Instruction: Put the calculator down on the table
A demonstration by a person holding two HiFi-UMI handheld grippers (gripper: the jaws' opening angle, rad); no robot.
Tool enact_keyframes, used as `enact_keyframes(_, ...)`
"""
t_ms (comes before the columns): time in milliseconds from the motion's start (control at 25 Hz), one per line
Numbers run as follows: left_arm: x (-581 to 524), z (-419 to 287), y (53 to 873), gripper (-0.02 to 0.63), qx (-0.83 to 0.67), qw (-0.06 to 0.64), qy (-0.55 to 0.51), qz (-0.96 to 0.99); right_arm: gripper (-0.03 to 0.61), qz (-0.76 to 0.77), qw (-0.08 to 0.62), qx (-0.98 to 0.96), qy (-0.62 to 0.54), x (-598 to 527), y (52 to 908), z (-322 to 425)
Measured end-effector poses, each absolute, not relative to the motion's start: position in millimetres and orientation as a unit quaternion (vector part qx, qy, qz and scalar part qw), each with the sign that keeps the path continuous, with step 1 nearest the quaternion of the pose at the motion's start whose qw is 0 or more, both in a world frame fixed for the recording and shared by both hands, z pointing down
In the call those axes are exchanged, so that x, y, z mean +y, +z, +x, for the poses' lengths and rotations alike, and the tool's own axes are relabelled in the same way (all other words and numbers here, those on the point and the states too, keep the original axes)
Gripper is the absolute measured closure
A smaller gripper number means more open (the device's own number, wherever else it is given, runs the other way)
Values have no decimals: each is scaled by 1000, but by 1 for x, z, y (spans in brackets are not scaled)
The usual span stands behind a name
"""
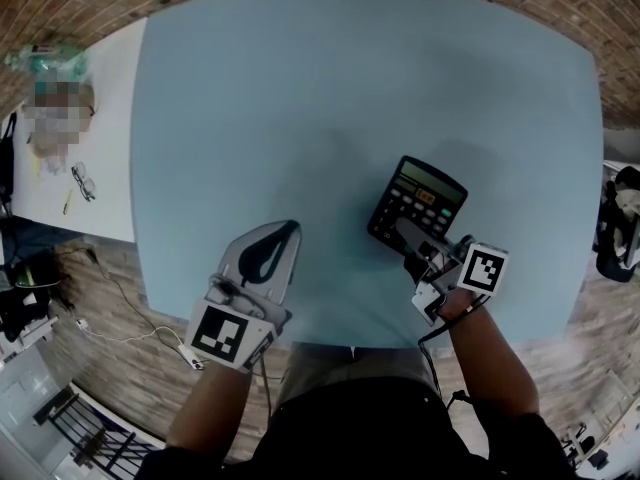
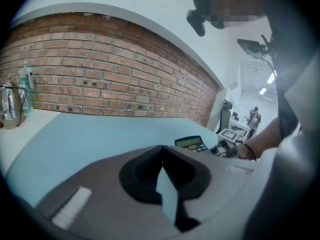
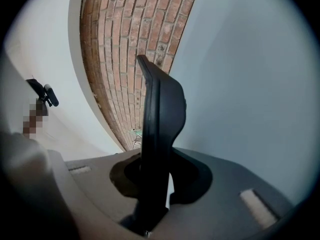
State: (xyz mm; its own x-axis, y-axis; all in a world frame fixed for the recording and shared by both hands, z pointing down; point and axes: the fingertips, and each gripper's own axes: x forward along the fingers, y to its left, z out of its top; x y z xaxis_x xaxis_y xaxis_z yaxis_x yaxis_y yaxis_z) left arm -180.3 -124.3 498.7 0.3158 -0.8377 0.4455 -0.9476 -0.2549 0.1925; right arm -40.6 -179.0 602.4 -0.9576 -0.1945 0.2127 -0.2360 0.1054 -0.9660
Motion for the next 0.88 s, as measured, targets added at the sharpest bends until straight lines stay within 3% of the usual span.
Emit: enact_keyframes(880,-104,-188,477,611,-592,219,111,768,505,157,44,-729,664,-174,613,-47)
